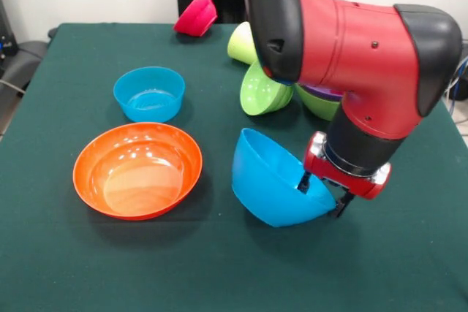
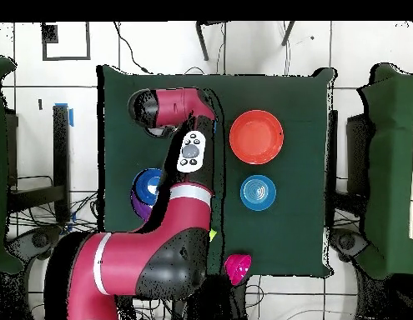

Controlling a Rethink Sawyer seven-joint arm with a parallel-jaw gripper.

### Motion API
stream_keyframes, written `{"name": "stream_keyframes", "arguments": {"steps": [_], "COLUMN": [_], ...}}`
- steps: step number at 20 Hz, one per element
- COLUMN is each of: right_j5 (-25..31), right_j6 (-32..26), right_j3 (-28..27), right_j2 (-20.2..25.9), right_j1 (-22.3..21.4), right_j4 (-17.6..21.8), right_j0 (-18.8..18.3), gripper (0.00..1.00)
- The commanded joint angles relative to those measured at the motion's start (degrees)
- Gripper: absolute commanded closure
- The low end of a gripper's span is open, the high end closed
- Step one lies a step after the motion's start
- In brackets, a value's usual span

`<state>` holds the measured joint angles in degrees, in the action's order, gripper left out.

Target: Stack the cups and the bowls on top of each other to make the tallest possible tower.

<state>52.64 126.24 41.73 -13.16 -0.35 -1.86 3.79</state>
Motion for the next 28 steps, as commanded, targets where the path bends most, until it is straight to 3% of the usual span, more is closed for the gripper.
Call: {"name": "stream_keyframes", "arguments": {"steps": [1, 9, 28], "right_j5": [4.9, 3.4, 6.1], "right_j6": [13.2, 11.3, 10.1], "right_j3": [-3.4, -0.1, -3.4], "right_j2": [1.5, 1.5, -4.7], "right_j1": [3.8, 2.1, 3.2], "right_j4": [-2.0, -4.6, -4.9], "right_j0": [1.3, 1.0, 2.1], "gripper": [0.00, 0.00, 0.00]}}
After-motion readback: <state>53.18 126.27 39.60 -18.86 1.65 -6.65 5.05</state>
